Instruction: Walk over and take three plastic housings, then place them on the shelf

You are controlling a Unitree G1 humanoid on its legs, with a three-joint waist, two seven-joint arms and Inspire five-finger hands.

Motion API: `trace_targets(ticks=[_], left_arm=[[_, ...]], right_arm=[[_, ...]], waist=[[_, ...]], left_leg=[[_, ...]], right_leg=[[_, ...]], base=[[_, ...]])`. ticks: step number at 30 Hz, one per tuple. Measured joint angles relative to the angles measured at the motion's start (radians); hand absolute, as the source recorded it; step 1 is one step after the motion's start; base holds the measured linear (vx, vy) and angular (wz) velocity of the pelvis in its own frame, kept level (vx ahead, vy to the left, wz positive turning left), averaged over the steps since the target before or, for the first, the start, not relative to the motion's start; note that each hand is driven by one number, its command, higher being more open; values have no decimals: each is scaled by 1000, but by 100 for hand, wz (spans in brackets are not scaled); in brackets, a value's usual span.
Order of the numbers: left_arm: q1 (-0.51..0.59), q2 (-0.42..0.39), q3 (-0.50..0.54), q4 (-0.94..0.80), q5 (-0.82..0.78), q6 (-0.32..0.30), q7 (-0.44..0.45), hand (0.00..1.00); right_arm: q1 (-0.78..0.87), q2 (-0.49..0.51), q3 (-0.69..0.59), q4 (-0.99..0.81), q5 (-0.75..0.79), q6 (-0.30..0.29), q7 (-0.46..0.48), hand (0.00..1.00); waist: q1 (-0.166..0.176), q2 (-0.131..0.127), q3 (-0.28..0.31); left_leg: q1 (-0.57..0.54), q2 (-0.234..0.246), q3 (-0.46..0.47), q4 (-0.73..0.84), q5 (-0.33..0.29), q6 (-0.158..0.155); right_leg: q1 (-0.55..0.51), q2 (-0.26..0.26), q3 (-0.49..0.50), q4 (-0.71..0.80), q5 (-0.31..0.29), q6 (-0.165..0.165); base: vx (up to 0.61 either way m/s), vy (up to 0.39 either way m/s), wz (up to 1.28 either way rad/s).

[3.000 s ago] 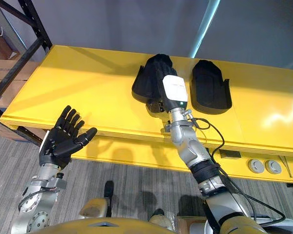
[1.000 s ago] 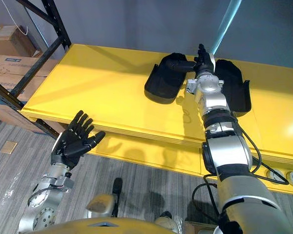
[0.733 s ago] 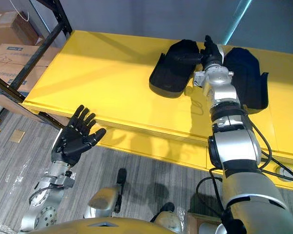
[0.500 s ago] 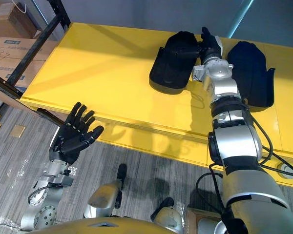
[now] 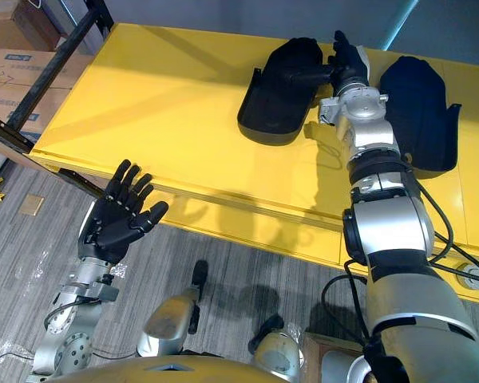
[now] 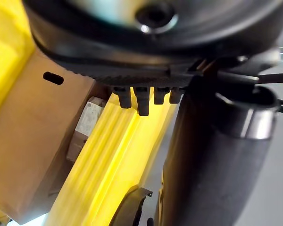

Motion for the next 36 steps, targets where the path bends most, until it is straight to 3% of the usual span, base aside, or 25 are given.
trace_targets(ticks=[4, 7, 10, 13, 16, 23, 28, 30, 32, 36], left_arm=[[15, 1, 3, -12, -2, -2, -12, 100], [47, -2, 10, -23, -8, -3, -28, 100], [93, -3, 35, -44, -11, -3, -31, 100], [147, -3, 81, -57, -14, -3, -43, 100], [191, -13, 120, -58, -18, -3, -45, 100], [233, -97, 152, -68, -17, -3, -31, 100], [280, -113, 153, -138, -24, -14, -17, 100], [211, -140, 143, -253, -59, -74, -39, 100], [89, -134, 134, -355, -85, -158, -121, 100], [-40, -122, 108, -398, -124, -187, -217, 100]], right_arm=[[23, -37, -4, -113, -89, -51, -79, 100], [117, -65, -56, -352, -125, -134, -136, 100], [321, -54, -153, -714, -194, -198, -191, 100], [593, 44, -259, -999, -230, -217, -198, 100], [840, 161, -292, -1139, -269, -216, -181, 100], [1229, 381, -384, -1344, -267, -226, -139, 100], [1402, 527, -385, -1396, -211, -308, -125, 100], [1442, 556, -373, -1396, -142, -311, -98, 100], [1476, 550, -366, -1396, -163, -318, -88, 100], [1494, 530, -374, -1401, -188, -322, -145, 100]], waist=[[-2, 0, 0], [-11, -1, 0], [-21, -17, -7], [-37, -54, -30], [-62, -88, -66], [-97, -117, -126], [-119, -140, -173], [-151, -138, -205], [-192, -119, -247], [-231, -92, -265]], left_leg=[[3, 0, 11, 0, 0, 0], [24, -2, 23, 0, -5, 2], [45, 1, 51, 0, -18, 4], [63, 3, 85, -1, -31, 3], [77, 4, 118, -1, -50, -4], [72, 24, 204, 0, -58, 1], [78, 24, 260, 0, -59, 3], [78, 24, 277, -1, -60, 5], [81, 26, 310, -4, -66, 11], [126, 25, 399, -5, -85, 9]], right_leg=[[5, 2, 2, -14, 4, 4], [33, 12, 7, -46, 19, 11], [59, 28, 26, -107, 47, 15], [74, 39, 54, -149, 71, 16], [72, 42, 84, -161, 77, 17], [44, 59, 144, -210, 79, 18], [19, 68, 217, -227, 119, 18], [13, 69, 227, -237, 119, 18], [4, 72, 263, -264, 122, 22], [3, 72, 349, -308, 152, 22]], base=[[-3, -40, -2], [10, -50, -9], [15, -49, -22], [13, -25, -29], [-17, -15, -34], [-66, -7, -21], [-13, 2, -31], [-26, 6, -28], [-7, 14, -45], [17, 16, -73]])
